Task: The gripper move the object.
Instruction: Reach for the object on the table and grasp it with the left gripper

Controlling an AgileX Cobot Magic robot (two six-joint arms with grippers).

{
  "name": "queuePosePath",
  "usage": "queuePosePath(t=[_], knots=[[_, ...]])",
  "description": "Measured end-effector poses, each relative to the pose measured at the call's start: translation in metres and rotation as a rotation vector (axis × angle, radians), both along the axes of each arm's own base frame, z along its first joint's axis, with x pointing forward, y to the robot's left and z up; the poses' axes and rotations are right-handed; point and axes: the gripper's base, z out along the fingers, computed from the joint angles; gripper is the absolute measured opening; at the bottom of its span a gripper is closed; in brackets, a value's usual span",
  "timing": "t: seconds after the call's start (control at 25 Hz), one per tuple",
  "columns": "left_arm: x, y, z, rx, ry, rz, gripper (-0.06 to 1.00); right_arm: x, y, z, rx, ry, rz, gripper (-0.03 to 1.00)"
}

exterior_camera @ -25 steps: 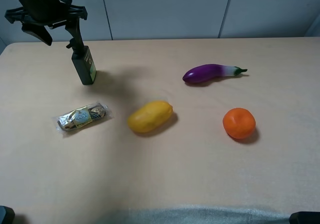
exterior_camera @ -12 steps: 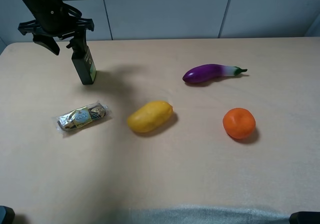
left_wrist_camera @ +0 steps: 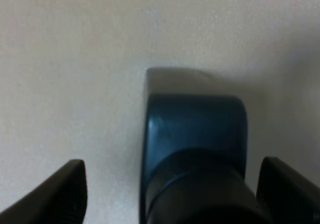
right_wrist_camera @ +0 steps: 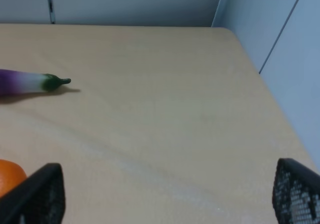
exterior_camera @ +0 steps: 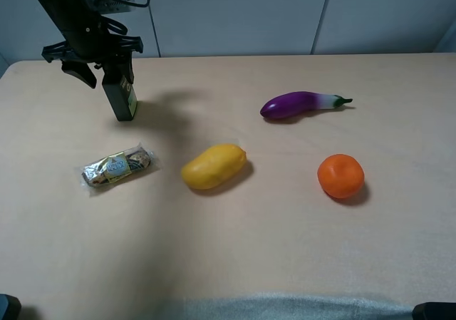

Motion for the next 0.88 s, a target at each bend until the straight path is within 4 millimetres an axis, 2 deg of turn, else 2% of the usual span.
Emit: queuePosePath(t=[0.36, 0.56, 0.88], knots=[[0.005, -0.001, -0.003, -0.007, -0.024, 0.0, 0.77, 0.0, 0.0, 0.0, 0.0, 0.0, 0.0, 0.63], [0.006, -0.002, -0.013, -0.002, 0.004, 0.0, 0.77, 0.0, 0.0, 0.0, 0.0, 0.0, 0.0, 0.63], [0.007, -0.004, -0.014, -0.006, -0.01, -0.004, 0.77, 0.0, 0.0, 0.0, 0.0, 0.0, 0.0, 0.63]])
